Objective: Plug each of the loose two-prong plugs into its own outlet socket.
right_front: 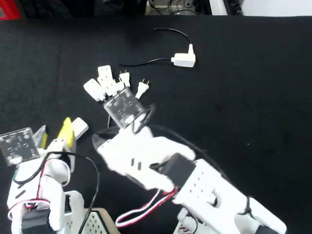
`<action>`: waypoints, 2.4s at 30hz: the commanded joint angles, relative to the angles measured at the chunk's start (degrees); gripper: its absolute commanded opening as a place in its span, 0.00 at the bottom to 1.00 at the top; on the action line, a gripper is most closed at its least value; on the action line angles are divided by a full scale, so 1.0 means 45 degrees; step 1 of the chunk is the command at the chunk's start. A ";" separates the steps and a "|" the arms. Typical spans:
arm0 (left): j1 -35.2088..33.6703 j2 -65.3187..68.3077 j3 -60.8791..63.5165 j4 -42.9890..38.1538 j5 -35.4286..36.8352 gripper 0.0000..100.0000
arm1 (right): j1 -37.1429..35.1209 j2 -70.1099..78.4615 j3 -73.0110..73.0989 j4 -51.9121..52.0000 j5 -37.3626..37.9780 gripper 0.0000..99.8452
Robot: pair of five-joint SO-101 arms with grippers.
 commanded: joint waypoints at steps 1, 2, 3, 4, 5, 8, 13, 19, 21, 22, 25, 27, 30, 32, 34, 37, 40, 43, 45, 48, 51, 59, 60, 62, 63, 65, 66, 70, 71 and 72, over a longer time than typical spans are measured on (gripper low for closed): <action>-0.1788 -0.0039 -0.0049 -0.0918 -0.0078 0.21 | 0.1817 -0.0303 -0.2706 0.2598 0.0195 0.01; -0.2022 -0.0039 0.0147 -0.1133 -0.0059 0.21 | 0.2403 -0.0205 -0.3272 0.3438 0.0176 0.02; -0.2100 -0.0020 0.0420 -0.1465 -0.0059 0.21 | 0.3048 -0.0049 -0.3604 0.4181 0.0176 0.04; -0.2120 0.0059 0.0791 -0.1915 0.0078 0.21 | 0.3653 0.0166 -0.3722 0.4806 0.0176 0.06; -0.2120 0.0059 0.1280 -0.2501 0.0332 0.21 | 0.4181 0.0440 -0.3643 0.5177 0.0176 0.08; -0.2120 0.0078 0.2393 -0.4024 0.0821 0.21 | 0.5314 0.1475 -0.2510 0.5040 0.0176 0.09; -0.2217 0.0078 0.2530 -0.3966 0.0821 0.22 | 0.5685 0.3663 0.0166 0.1797 -0.1797 0.09; -0.2217 0.0078 0.3214 -0.2950 -0.1035 0.22 | 0.4864 0.6476 0.1026 -0.0938 -0.5646 0.09; -0.2237 0.0059 0.3937 -0.2774 -0.1875 0.22 | 0.4063 0.7336 0.0928 -0.1563 -0.8107 0.09; -0.2256 -0.0020 0.4347 -0.2774 -0.2247 0.22 | 0.3810 0.7746 0.0850 -0.1993 -0.9104 0.09; -0.2452 -0.0039 0.5265 -0.2774 -0.3145 0.22 | 0.3536 0.8899 0.0557 -0.3067 -0.9983 0.09; -0.2452 -0.0039 0.5773 -0.2774 -0.3536 0.21 | 0.3516 0.9543 0.0400 -0.3516 -1.0022 0.09; -0.2452 -0.0039 0.6339 -0.2794 -0.3790 0.21 | 0.3595 1.0071 0.0147 -0.3614 -1.0862 0.16; -0.2452 -0.0039 0.6457 -0.2794 -0.3946 0.21 | 0.3575 1.0110 0.0127 -0.3595 -1.1409 0.23; -0.2432 -0.0039 0.6496 -0.2794 -0.3927 0.21 | 0.3516 1.0149 0.0127 -0.3595 -1.1624 0.26; -0.2452 -0.0039 0.6808 -0.3263 -0.3927 0.21 | 0.3516 1.0090 0.0127 -0.3438 -1.1546 0.23; -0.2471 -0.0039 0.7199 -0.3770 -0.3946 0.21 | 0.3575 0.9778 -0.0342 -0.2403 -1.1487 0.20; -0.2667 -0.0039 0.7238 -0.3790 -0.3946 0.21 | 0.3595 0.8645 -0.1006 -0.0469 -1.0940 0.20; -0.2608 -0.0039 0.7316 -0.3770 -0.3946 0.21 | 0.3575 0.7687 -0.1260 0.0664 -1.0549 0.20; -0.2549 -0.0039 0.7355 -0.3770 -0.3946 0.21 | 0.3536 0.6691 -0.1065 0.1309 -1.0549 0.20; -0.2549 -0.0039 0.7355 -0.3770 -0.3946 0.21 | 0.3145 0.7140 0.0186 -0.0469 -1.0589 0.20; -0.2549 -0.0039 0.7375 -0.3790 -0.3946 0.21 | 0.2989 0.9993 -0.0010 -0.2325 -1.2523 0.20; -0.2549 -0.0039 0.7375 -0.3790 -0.3946 0.21 | 0.3145 1.0149 -0.0205 -0.2188 -1.2659 0.20; -0.2549 -0.0039 0.7375 -0.3790 -0.3946 0.21 | 0.3243 1.0501 -0.0400 -0.2110 -1.2816 0.20; -0.2549 -0.0039 0.7375 -0.3810 -0.3946 0.21 | 0.3243 1.0618 -0.0400 -0.2129 -1.2816 0.20; -0.2549 -0.0039 0.7375 -0.3810 -0.3946 0.21 | 0.3184 1.0852 -0.0440 -0.2129 -1.2737 0.20; -0.2549 -0.0039 0.7375 -0.3810 -0.3946 0.21 | 0.3165 1.0911 -0.0459 -0.2129 -1.2698 0.20; -0.2589 -0.0039 0.7375 -0.3829 -0.3946 0.21 | 0.2969 1.0950 -0.0400 -0.2071 -1.2640 0.08; -0.2589 -0.0039 0.7375 -0.3829 -0.3946 0.21 | 0.2852 1.0950 -0.0381 -0.2071 -1.2444 0.04; -0.2589 -0.0039 0.7375 -0.3829 -0.3946 0.21 | 0.2735 1.0950 -0.0381 -0.2051 -1.2034 0.04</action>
